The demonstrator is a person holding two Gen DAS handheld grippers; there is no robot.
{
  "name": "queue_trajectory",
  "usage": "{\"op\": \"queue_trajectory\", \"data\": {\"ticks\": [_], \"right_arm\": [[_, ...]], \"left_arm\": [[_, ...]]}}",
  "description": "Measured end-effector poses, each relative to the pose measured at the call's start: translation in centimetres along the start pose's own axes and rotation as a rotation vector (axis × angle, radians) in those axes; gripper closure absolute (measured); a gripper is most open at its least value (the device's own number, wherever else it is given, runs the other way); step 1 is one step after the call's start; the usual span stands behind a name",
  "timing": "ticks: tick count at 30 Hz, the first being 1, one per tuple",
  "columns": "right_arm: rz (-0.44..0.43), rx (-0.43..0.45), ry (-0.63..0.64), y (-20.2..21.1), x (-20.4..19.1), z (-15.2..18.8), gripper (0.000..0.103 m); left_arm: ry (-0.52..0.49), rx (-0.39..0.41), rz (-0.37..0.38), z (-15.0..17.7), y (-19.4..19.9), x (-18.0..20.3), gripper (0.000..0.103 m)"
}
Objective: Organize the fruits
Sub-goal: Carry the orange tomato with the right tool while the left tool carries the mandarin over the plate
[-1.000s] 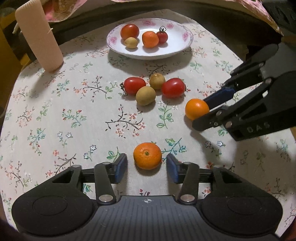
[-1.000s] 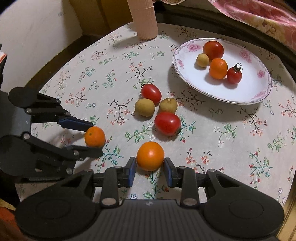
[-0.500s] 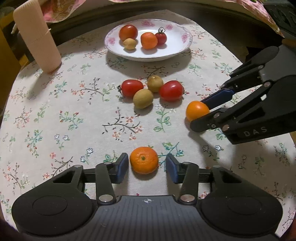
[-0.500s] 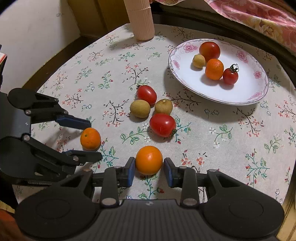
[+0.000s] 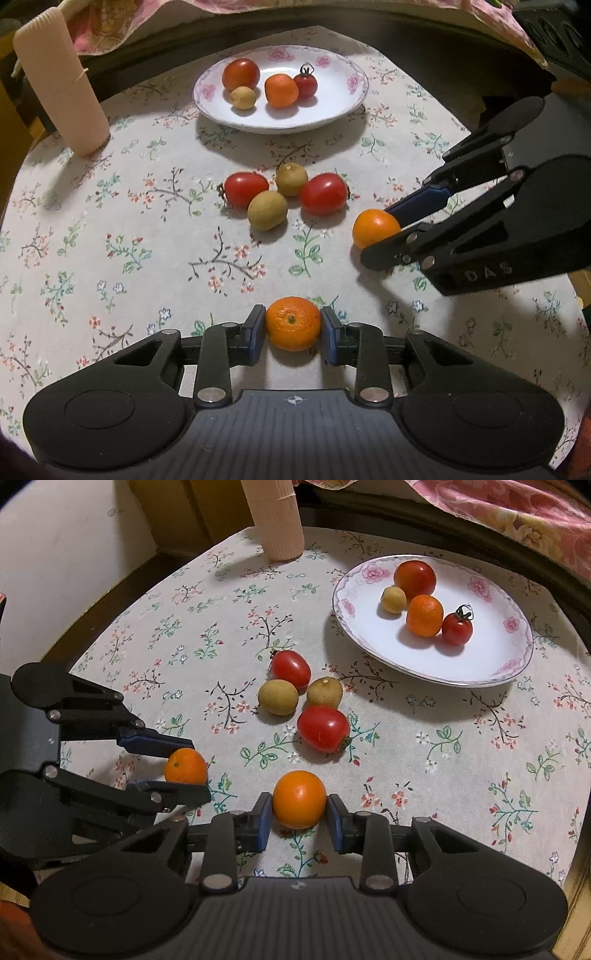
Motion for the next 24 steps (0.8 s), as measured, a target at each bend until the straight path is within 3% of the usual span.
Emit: {"op": "queue_trajectory", "data": {"ticks": [24], "right_arm": [[-0.001,0.123,-0.060,3.5,0.7,-2.6,0.071]], "left_arm": [[0.025,0.082,-0.042,-5.3,0.7,-0.7,0.064]]}}
Point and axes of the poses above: each gripper's, at about its wrist camera, not at the fingertips, and y roughly against the way its jaws point, x to its right, z to its underside, the point moved 8 cm from there along -y, roughly the way its jaws point, and after that the axes turned 2 degrees about -y, right-handed, at the moved point
